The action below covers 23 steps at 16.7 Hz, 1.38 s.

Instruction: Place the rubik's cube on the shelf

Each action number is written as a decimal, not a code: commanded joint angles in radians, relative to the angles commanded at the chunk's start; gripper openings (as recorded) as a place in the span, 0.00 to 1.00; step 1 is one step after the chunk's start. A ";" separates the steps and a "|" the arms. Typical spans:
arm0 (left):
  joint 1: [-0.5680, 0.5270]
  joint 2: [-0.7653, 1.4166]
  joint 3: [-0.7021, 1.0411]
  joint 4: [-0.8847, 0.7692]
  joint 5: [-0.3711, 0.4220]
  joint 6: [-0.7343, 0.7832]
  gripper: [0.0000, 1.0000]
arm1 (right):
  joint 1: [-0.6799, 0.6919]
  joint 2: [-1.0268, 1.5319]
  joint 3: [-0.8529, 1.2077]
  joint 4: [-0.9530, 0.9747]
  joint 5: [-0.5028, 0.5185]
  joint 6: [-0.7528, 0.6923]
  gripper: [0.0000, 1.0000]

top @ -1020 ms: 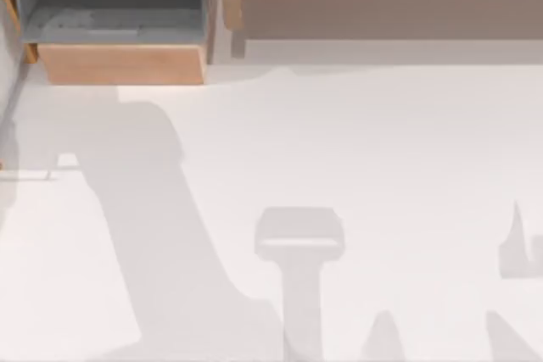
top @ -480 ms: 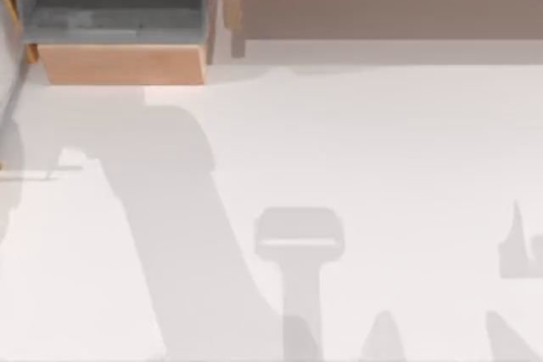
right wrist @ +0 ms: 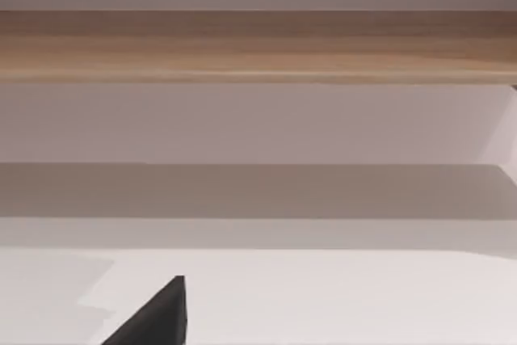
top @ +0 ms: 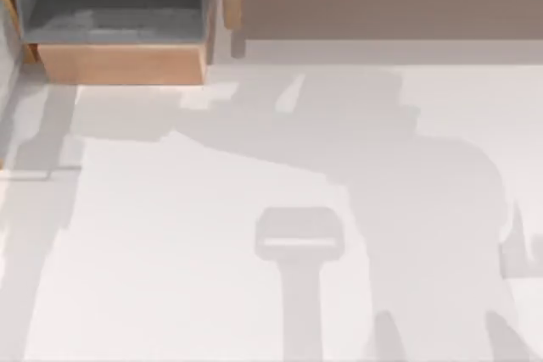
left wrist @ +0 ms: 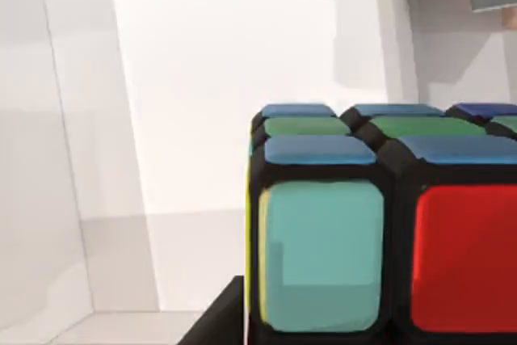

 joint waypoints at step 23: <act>-0.882 0.103 -0.818 1.664 -0.496 0.015 0.00 | 0.000 0.000 0.000 0.000 0.000 0.000 1.00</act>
